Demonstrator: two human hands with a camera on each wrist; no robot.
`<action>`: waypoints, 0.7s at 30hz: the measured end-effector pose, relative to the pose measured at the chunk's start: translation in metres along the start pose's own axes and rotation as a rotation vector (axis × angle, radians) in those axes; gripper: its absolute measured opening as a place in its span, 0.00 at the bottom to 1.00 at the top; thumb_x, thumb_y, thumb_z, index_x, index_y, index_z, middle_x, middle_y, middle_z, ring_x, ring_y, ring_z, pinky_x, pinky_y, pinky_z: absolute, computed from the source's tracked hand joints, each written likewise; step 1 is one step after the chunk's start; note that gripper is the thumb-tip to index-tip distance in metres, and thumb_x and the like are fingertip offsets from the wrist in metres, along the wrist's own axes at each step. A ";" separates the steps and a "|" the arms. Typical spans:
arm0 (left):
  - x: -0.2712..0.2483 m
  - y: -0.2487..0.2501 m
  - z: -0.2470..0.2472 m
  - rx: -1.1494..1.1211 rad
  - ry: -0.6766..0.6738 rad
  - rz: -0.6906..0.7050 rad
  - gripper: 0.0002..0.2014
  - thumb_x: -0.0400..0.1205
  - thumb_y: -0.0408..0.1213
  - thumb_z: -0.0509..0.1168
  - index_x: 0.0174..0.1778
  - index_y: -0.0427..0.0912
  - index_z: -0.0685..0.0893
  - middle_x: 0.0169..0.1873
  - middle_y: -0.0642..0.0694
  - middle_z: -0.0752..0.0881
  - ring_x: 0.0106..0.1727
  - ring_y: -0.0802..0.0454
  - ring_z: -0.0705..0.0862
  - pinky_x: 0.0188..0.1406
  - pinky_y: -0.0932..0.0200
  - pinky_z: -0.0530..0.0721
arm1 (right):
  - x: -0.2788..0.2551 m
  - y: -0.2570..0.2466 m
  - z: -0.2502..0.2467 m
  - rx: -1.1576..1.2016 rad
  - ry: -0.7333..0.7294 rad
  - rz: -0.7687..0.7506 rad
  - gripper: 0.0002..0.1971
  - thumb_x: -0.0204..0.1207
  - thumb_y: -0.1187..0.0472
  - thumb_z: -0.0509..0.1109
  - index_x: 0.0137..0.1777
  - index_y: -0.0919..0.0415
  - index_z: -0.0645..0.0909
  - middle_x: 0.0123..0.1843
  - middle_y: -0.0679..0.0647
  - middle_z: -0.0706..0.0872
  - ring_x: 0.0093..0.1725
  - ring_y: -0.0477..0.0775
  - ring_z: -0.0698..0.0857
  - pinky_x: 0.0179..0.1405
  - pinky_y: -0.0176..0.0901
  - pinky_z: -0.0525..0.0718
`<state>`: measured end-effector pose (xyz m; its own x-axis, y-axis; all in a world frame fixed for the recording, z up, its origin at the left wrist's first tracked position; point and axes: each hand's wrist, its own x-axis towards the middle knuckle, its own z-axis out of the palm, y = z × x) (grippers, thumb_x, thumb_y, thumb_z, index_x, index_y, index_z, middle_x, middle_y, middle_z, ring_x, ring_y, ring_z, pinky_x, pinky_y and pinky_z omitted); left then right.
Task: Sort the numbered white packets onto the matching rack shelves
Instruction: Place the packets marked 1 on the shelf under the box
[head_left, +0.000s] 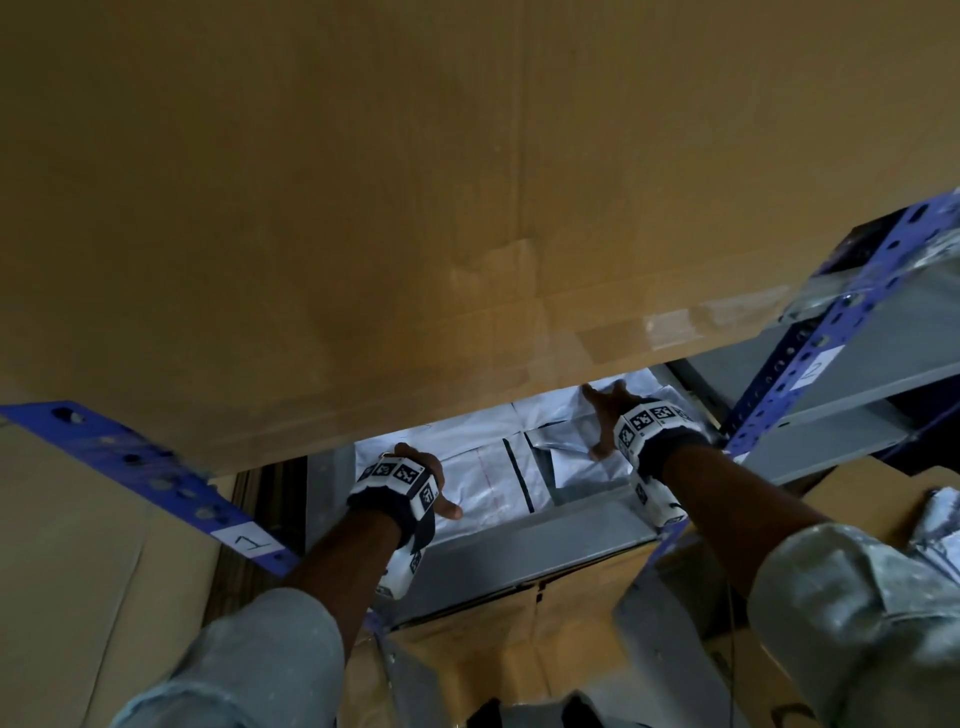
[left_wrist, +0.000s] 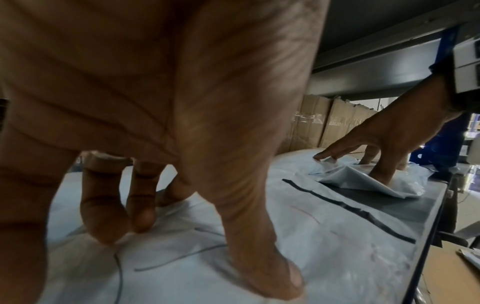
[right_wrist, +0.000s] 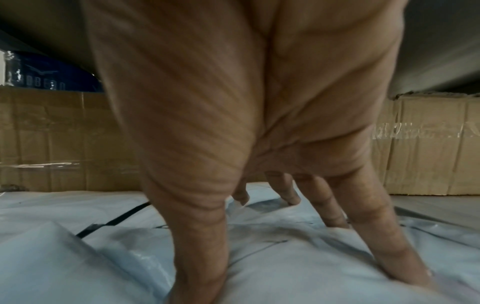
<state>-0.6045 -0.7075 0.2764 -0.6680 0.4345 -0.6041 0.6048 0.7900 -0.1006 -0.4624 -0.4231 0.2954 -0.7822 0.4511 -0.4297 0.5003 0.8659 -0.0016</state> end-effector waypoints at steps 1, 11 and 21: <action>-0.003 0.000 -0.003 -0.002 -0.003 -0.001 0.45 0.57 0.81 0.70 0.46 0.39 0.77 0.41 0.40 0.75 0.53 0.38 0.79 0.57 0.45 0.81 | -0.002 0.000 0.001 0.002 0.021 -0.010 0.67 0.64 0.41 0.86 0.91 0.51 0.41 0.89 0.69 0.54 0.83 0.73 0.70 0.74 0.73 0.75; -0.060 0.014 -0.012 -0.131 0.104 -0.036 0.43 0.73 0.65 0.75 0.70 0.32 0.76 0.68 0.33 0.73 0.69 0.34 0.77 0.63 0.43 0.81 | -0.041 -0.008 0.005 0.140 0.134 0.046 0.58 0.73 0.47 0.81 0.90 0.56 0.43 0.84 0.62 0.66 0.80 0.68 0.73 0.75 0.64 0.76; -0.109 0.016 0.003 -0.234 0.317 0.001 0.26 0.79 0.55 0.70 0.66 0.42 0.79 0.72 0.40 0.71 0.76 0.35 0.67 0.65 0.40 0.77 | -0.108 -0.032 0.020 0.315 0.395 0.009 0.28 0.84 0.53 0.69 0.83 0.50 0.70 0.81 0.55 0.75 0.76 0.63 0.77 0.68 0.60 0.82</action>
<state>-0.5207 -0.7432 0.3386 -0.7901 0.5187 -0.3267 0.5151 0.8507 0.1049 -0.3864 -0.5035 0.3233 -0.8275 0.5585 -0.0567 0.5479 0.7816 -0.2982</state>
